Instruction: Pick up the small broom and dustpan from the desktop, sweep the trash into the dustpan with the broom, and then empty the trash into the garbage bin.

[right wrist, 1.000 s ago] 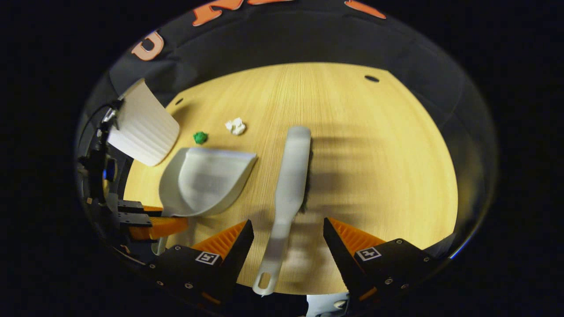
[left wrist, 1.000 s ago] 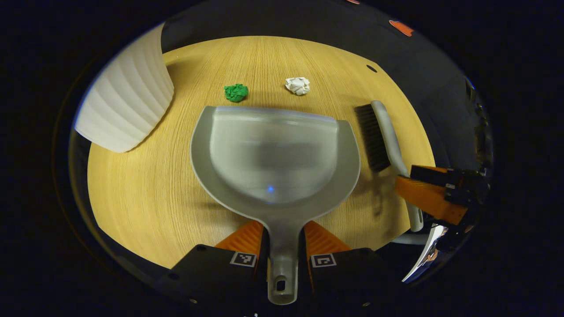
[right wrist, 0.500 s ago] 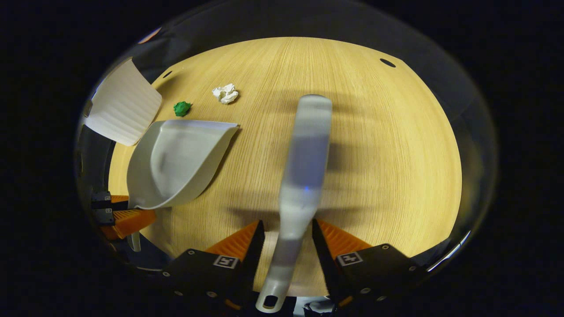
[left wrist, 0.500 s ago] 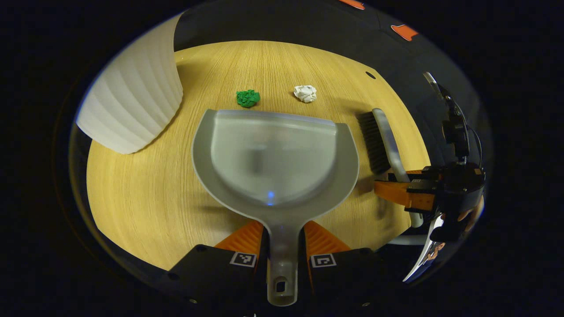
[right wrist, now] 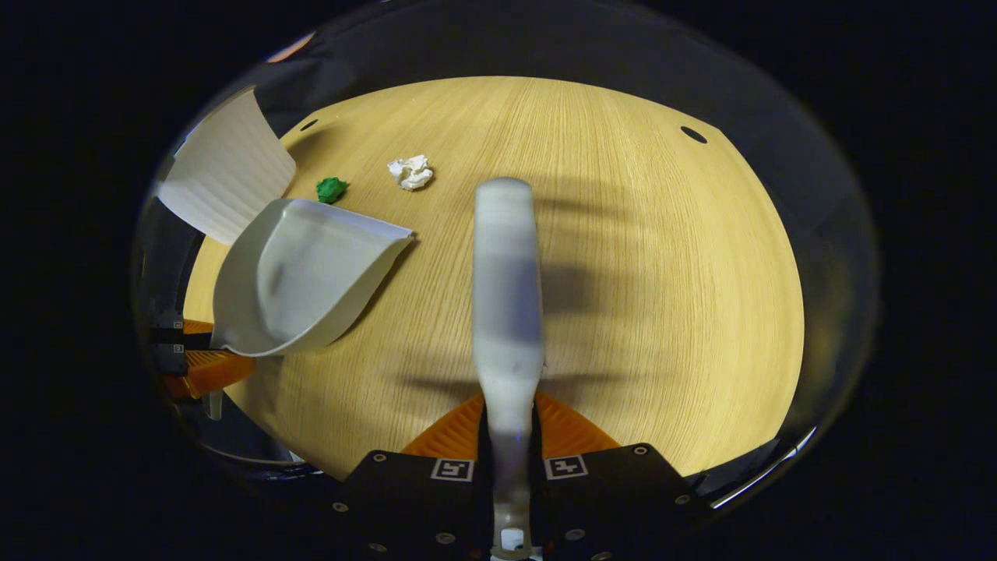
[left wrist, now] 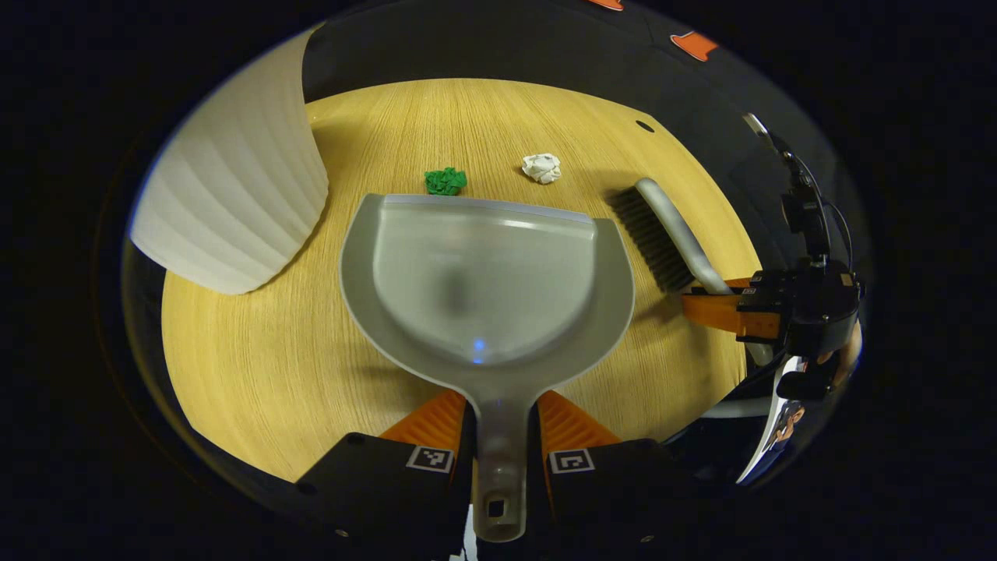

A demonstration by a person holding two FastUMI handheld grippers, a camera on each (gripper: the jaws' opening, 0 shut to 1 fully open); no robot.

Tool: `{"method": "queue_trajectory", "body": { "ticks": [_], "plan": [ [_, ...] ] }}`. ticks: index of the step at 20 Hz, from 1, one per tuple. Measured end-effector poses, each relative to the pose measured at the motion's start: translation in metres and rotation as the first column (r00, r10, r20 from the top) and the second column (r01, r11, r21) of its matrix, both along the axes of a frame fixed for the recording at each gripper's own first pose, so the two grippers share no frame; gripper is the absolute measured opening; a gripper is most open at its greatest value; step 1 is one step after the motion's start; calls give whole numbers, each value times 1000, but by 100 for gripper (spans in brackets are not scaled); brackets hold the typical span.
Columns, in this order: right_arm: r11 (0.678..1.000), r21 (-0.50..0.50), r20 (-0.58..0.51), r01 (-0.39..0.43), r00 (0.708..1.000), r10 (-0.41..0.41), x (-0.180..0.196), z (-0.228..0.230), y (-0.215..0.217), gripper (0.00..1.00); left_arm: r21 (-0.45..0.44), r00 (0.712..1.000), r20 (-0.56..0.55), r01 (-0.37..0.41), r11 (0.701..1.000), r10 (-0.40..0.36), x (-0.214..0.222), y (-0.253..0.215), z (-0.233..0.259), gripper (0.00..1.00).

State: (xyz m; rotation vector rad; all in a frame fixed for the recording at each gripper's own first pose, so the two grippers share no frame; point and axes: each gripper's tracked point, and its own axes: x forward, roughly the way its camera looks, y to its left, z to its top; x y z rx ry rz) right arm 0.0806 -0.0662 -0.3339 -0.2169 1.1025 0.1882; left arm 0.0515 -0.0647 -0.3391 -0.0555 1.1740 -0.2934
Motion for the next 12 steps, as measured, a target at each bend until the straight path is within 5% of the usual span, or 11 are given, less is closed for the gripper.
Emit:
{"method": "queue_trajectory", "body": {
  "ticks": [7, 12],
  "plan": [
    [996, 9, 129, -88, 988, 86, 37, 47, 2, 17, 13, 995, 28, 90, 996, -91, -17, -1, -48, 30],
    [967, -88, 188, -238, 950, 250, 106, 67, 11, 17, 0, 994, -8, 107, 994, -107, -7, 3, -63, 30]
  ]
}}
